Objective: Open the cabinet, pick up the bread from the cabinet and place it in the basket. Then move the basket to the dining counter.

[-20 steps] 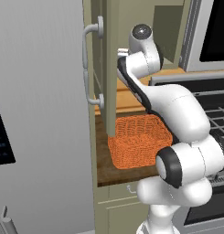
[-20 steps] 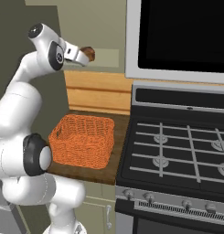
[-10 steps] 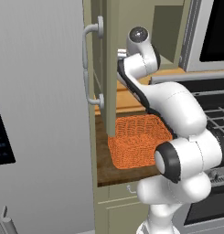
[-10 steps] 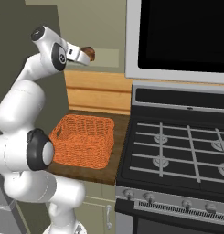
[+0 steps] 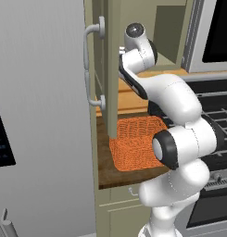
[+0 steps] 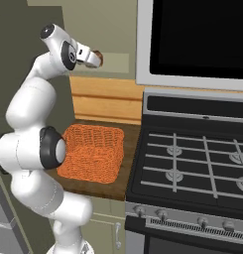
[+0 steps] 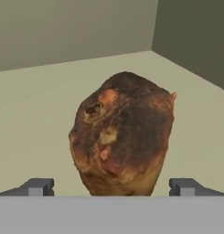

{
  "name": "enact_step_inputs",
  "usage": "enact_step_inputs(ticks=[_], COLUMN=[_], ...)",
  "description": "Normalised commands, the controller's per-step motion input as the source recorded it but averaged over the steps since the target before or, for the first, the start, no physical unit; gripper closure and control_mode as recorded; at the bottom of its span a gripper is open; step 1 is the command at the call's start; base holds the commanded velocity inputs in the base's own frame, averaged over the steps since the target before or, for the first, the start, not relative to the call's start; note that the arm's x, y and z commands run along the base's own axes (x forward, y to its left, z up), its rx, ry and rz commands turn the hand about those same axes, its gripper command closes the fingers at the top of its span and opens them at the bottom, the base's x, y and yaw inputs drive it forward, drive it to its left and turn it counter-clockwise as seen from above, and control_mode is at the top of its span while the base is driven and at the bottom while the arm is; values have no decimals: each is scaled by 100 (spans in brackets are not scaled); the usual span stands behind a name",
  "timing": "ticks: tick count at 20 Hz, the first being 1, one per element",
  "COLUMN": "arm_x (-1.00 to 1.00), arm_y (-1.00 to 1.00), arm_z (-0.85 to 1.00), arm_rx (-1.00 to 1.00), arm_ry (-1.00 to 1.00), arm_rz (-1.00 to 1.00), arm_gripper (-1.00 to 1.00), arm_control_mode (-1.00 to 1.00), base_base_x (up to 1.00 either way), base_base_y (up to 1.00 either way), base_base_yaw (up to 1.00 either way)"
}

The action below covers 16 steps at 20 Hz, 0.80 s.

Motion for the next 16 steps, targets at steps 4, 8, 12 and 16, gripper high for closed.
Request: enact_step_inputs(ticks=[4,8,12,16], arm_x=[26,23,7,0], arm_y=[0,0,0,-2], arm_z=[12,-1,-22,-33], arm_rx=[-3,-4,-3,-1], arm_ry=[0,0,0,-6], arm_rz=[-4,-2,-1,-1], arm_gripper=[-100,-100,-100,-100], arm_control_mode=[-100,-100,-100,-100], base_base_x=[0,0,0,0], base_base_y=[0,0,0,0], base_base_yaw=[0,0,0,0])
